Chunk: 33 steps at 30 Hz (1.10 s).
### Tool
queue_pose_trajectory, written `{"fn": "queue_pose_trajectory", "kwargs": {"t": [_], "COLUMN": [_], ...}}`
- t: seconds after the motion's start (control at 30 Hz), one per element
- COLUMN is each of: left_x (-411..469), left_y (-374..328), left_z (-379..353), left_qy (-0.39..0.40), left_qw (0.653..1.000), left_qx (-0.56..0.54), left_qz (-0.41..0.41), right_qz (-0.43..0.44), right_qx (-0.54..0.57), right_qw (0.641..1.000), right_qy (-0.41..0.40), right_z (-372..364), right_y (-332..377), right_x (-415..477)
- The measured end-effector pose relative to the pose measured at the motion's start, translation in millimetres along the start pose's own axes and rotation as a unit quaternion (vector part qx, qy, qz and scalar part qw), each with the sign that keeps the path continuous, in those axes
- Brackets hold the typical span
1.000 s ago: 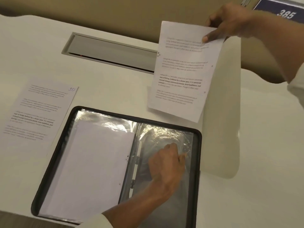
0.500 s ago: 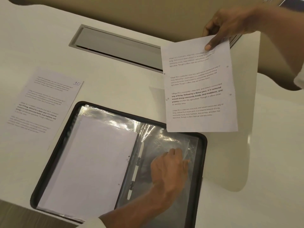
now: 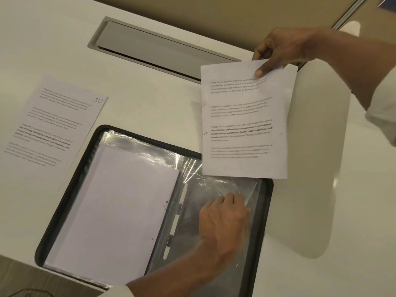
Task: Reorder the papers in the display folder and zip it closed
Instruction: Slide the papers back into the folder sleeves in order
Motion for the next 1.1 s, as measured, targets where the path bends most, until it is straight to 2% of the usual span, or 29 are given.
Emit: {"fn": "queue_pose_trajectory", "kwargs": {"t": [0.03, 0.07, 0.13, 0.37, 0.53, 0.63, 0.73, 0.87, 0.9, 1.0, 1.1], "left_x": [0.0, -0.1, 0.3, 5.9, 10.7, 25.1, 51.8, 102.3, 117.7, 161.0, 185.0], "left_y": [-0.4, -0.4, -0.8, -1.1, 6.5, 25.7, 63.5, 140.3, 158.0, 195.3, 208.1], "left_z": [0.8, 1.0, -0.4, 0.0, -0.5, 8.1, 12.2, 33.1, 27.3, 2.1, -10.0], "left_qy": [-0.006, -0.011, -0.014, -0.035, -0.034, -0.001, 0.064, -0.064, -0.059, 0.027, 0.079], "left_qw": [1.000, 1.000, 1.000, 0.999, 0.998, 0.996, 0.983, 0.959, 0.957, 0.951, 0.920], "left_qx": [-0.002, -0.002, -0.001, 0.002, -0.033, -0.052, -0.097, -0.162, -0.167, -0.184, -0.273], "left_qz": [-0.002, -0.003, -0.005, -0.007, 0.032, 0.071, 0.140, 0.225, 0.231, 0.248, 0.268], "right_qz": [-0.049, -0.017, -0.034, -0.041, -0.121, -0.188, -0.235, -0.250, -0.254, -0.270, -0.273], "right_qx": [0.002, 0.002, 0.002, 0.120, 0.254, 0.334, 0.386, 0.423, 0.425, 0.435, 0.469], "right_qw": [0.999, 1.000, 0.999, 0.989, 0.949, 0.906, 0.869, 0.846, 0.845, 0.833, 0.810], "right_qy": [0.015, -0.012, -0.011, -0.073, -0.142, -0.182, -0.200, -0.205, -0.204, -0.211, -0.224], "right_z": [-10.8, -7.7, -24.0, -45.1, -55.0, -67.0, -82.1, -98.1, -102.2, -111.3, -117.3], "right_y": [11.1, 17.9, 22.2, 13.6, -12.0, -36.9, -53.9, -57.9, -57.3, -56.3, -53.4], "right_x": [8.9, 13.0, 18.4, 19.3, 3.2, -10.8, -23.8, -36.3, -38.8, -46.0, -53.9]}}
Point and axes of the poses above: each hand's wrist, its own x-axis towards the middle knuckle, its own z-axis out of the back of the hand, y = z × x, the point moved 9 cm from there along x, towards the middle knuckle, and after that the axes turned 10 degrees about x, right-handed, at the moved point
